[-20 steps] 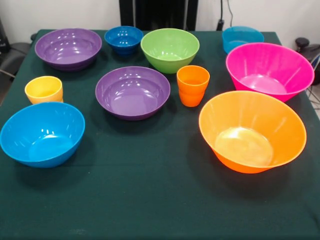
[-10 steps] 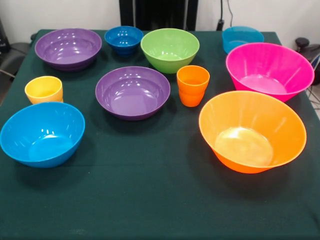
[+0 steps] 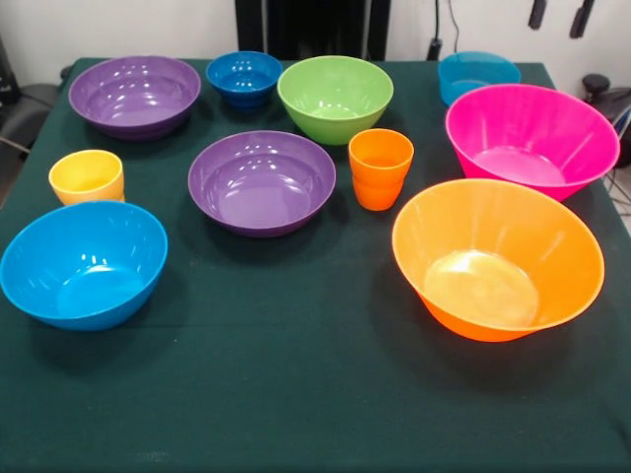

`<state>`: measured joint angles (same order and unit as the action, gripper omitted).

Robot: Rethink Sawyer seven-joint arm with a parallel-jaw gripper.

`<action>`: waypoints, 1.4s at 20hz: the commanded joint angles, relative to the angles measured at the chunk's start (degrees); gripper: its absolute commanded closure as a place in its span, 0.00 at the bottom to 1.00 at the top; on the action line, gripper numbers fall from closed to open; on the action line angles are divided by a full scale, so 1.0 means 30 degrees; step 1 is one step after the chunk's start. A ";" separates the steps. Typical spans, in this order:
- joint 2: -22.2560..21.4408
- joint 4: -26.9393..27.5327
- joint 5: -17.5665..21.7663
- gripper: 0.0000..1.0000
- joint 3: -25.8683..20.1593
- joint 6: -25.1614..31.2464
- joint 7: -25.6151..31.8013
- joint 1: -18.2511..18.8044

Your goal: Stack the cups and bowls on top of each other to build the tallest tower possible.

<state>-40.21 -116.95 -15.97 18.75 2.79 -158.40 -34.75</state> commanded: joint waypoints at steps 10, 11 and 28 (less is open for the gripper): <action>0.4712 0.2325 -0.0390 0.00 -0.1753 0.0823 -0.1387 0.0653; 0.4973 0.2363 -0.0609 0.00 -0.2154 0.1022 -0.1579 0.0900; 0.2533 0.0778 -0.3254 0.00 -0.3217 0.2459 -0.2038 0.2375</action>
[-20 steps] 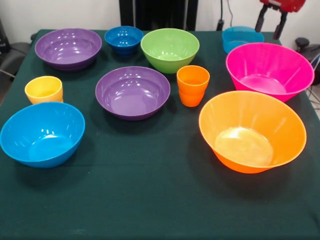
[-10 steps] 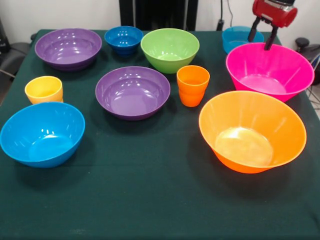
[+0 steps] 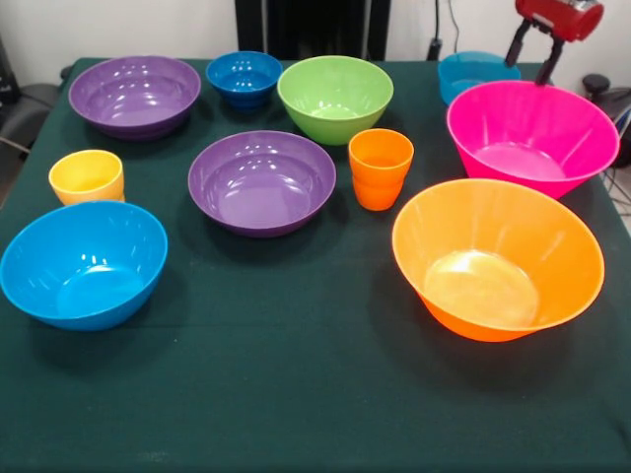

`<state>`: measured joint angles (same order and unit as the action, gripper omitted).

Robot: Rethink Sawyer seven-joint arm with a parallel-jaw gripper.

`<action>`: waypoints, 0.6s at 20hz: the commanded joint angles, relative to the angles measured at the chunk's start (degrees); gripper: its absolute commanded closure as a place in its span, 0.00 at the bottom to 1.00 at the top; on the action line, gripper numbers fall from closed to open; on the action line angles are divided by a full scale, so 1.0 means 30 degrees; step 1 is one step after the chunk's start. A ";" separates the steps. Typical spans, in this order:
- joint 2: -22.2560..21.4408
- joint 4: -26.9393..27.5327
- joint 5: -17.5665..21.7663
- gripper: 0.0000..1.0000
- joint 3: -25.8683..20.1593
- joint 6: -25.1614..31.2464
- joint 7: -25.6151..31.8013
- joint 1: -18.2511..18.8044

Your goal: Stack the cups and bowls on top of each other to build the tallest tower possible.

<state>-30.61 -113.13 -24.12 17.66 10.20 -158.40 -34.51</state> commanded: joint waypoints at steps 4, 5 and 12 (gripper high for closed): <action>-0.1020 -0.1724 0.0806 0.00 -0.4384 -0.2206 -0.1355 0.4182; -0.1313 -0.2049 0.1124 0.00 -0.4740 -0.2331 -0.1130 0.4709; -0.2369 -0.3092 0.2475 0.00 -0.6373 -0.2407 -0.0622 0.6918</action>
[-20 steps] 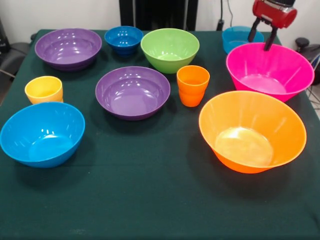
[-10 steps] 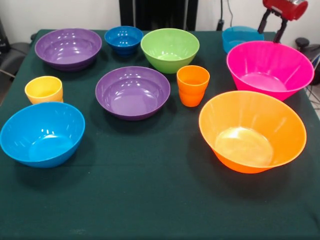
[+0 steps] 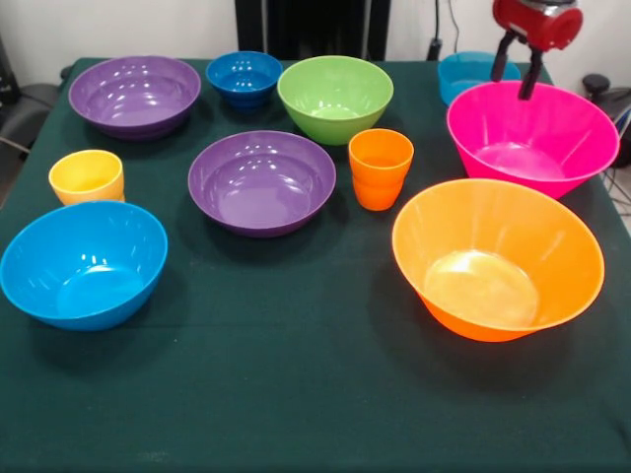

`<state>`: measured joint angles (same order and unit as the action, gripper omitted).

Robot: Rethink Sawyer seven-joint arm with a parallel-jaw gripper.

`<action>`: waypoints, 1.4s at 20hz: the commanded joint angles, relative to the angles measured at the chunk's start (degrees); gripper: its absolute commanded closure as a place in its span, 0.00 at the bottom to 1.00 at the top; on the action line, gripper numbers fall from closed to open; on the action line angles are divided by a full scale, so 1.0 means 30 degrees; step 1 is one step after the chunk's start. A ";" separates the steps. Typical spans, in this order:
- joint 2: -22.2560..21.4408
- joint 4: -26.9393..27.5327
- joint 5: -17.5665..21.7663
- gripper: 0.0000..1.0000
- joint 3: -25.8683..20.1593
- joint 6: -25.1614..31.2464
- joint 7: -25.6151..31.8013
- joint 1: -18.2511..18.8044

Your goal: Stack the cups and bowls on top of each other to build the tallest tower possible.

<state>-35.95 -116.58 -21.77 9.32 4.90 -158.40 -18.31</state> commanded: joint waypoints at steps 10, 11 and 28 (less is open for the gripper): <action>-0.0715 -0.2800 0.3281 0.00 -0.6172 -0.2000 -0.1067 0.4225; -0.0745 -0.2941 0.3480 0.00 -0.6618 -0.2000 -0.1018 0.4741; 0.0260 -0.2891 0.6221 0.00 -0.7600 -0.2505 -0.0699 0.7222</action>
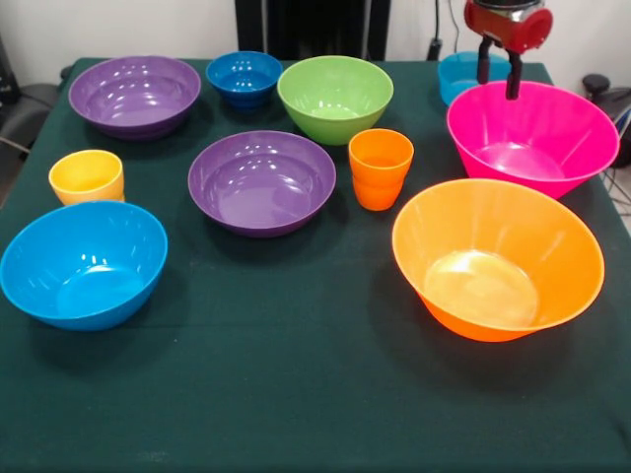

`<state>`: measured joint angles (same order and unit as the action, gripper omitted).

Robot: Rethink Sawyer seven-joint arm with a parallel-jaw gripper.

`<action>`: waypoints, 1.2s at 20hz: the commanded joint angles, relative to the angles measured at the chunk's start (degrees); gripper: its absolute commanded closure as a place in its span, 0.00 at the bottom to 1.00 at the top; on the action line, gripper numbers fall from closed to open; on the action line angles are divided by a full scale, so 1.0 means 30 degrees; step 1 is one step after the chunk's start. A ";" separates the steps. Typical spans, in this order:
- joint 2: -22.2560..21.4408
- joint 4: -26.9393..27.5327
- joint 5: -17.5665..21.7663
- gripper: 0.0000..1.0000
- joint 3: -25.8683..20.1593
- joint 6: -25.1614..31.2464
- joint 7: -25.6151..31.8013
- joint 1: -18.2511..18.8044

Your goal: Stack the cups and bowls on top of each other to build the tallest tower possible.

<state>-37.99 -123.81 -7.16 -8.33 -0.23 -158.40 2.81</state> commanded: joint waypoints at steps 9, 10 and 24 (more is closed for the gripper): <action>0.1396 -0.0006 0.2453 0.00 -0.1242 -0.0716 -0.0313 0.0527; 0.1453 0.0053 0.2588 0.00 -0.1192 -0.0740 -0.0274 0.0587; 0.1526 0.0788 0.2903 0.00 -0.0154 0.0401 -0.0231 0.0237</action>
<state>-36.55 -123.79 -0.63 -8.00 -0.23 -158.40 3.36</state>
